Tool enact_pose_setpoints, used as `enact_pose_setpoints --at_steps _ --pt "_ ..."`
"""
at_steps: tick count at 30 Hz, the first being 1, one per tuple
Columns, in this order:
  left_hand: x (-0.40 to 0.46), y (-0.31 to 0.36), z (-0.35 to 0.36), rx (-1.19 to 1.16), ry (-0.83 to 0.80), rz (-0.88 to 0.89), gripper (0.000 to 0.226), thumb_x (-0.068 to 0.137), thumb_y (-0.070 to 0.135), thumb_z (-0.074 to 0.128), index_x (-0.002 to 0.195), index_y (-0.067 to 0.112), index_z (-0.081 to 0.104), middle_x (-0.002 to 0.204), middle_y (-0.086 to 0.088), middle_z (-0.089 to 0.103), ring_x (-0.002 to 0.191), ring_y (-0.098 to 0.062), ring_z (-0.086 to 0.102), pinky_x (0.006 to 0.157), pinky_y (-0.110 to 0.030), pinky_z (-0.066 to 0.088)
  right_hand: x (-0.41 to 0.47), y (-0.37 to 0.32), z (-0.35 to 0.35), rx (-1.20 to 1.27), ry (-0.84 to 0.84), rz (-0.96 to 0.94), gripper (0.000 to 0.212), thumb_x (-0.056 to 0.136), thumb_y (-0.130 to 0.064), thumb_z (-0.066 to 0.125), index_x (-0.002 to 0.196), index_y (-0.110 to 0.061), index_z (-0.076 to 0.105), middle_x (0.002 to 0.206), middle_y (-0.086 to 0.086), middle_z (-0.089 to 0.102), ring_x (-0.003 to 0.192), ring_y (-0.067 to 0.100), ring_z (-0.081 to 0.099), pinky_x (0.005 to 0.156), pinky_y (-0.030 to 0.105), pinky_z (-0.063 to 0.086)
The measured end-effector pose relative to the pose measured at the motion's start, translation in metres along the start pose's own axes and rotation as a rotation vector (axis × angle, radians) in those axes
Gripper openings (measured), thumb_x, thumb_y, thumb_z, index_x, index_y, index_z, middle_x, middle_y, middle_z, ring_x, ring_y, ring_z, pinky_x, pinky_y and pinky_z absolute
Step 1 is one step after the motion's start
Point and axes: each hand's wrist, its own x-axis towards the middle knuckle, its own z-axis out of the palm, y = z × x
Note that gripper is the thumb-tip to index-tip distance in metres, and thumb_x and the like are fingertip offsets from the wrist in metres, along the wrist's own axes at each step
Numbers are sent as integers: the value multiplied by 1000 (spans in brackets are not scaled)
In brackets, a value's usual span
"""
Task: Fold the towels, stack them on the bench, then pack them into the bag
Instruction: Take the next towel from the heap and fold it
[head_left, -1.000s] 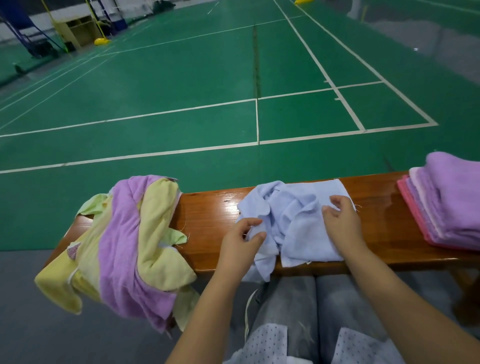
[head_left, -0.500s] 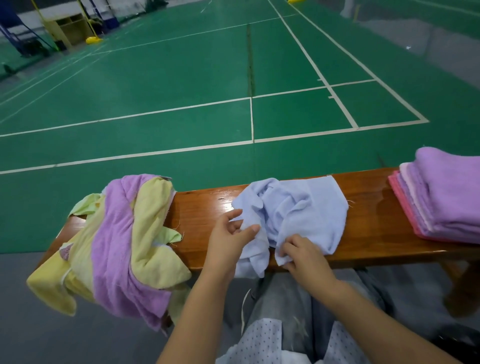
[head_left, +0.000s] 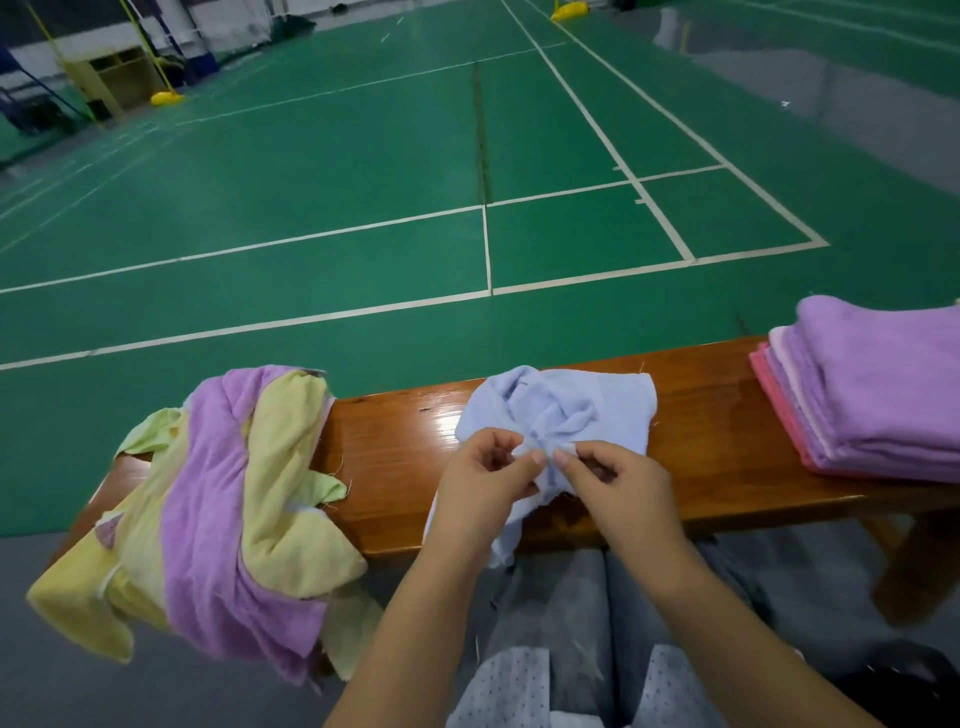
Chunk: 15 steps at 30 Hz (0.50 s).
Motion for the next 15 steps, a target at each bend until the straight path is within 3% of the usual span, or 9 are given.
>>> enact_pose_setpoints --at_steps 4,9,11,15 --pt "-6 3 11 73 -4 37 10 87 11 68 84 19 64 71 5 68 70 -6 67 68 -21 57 -5 0 3 35 22 19 19 90 -28 62 105 -21 71 91 -11 68 85 6 64 69 13 50" --pt "-4 4 11 158 23 29 7 88 14 67 93 18 69 84 2 72 85 -13 68 75 -22 57 -2 3 1 62 82 -62 22 91 -29 60 105 -17 71 99 -7 70 91 5 63 74 15 52" --pt "-3 4 14 174 45 20 11 88 15 67 99 14 69 87 0 72 87 -15 68 74 -21 56 -2 5 4 34 108 -135 21 90 -25 62 106 -15 71 101 -8 66 92 4 61 78 9 49" --pt "-7 5 21 131 37 -18 10 88 14 68 97 14 71 86 -2 73 85 -15 69 70 -19 56 -3 9 4 -27 115 -171 21 91 -23 61 107 -14 72 97 -4 65 87 8 60 71 8 47"
